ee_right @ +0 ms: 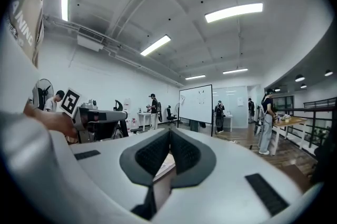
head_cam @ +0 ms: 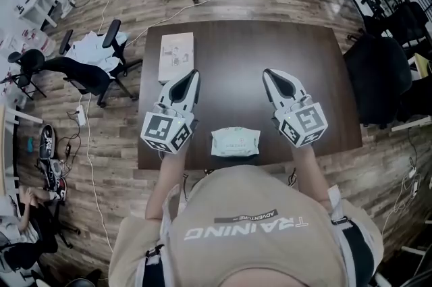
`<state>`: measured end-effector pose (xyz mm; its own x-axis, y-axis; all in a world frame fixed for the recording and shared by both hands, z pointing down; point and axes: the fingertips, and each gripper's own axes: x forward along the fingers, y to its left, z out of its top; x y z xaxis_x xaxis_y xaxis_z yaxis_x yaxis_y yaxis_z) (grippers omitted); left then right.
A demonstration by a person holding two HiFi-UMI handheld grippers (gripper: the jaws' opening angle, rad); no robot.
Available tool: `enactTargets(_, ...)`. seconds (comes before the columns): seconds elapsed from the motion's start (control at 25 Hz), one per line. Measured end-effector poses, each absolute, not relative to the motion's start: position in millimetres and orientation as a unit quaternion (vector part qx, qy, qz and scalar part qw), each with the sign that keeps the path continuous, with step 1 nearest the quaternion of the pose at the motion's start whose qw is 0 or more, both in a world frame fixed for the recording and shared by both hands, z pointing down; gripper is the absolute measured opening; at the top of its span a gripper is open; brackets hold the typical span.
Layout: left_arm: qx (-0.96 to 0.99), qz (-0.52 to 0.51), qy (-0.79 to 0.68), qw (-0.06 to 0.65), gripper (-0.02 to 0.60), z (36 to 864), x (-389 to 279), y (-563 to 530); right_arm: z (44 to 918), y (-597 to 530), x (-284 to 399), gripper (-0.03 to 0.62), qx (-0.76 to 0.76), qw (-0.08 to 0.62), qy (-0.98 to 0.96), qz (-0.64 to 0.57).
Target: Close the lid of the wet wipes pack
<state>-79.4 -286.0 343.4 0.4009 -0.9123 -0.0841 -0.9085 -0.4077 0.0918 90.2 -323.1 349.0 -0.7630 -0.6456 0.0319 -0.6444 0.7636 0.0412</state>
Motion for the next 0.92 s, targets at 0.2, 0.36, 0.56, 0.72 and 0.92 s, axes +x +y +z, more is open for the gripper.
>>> enactTargets(0.2,0.835,-0.039,-0.548,0.024,0.009,362,-81,-281,361,-315,91,0.015,0.337,0.032,-0.941,-0.008)
enactTargets(0.36,0.842,-0.03,-0.538,0.031,0.009,368,-74,-279,373,-311,90,0.015,0.332,0.035,-0.943,0.01)
enactTargets(0.56,0.848,-0.027,-0.528,0.025,0.009,364,-68,-278,373,-306,85,0.015,0.334,0.032,-0.942,0.001)
enactTargets(0.72,0.851,-0.029,-0.523,0.027,0.009,364,-61,-277,371,-302,79,0.015,0.328,0.039,-0.944,-0.024)
enactTargets(0.92,0.856,-0.019,-0.515,0.019,0.009,361,-51,-271,368,-299,81,0.015,0.324,0.017,-0.946,0.011)
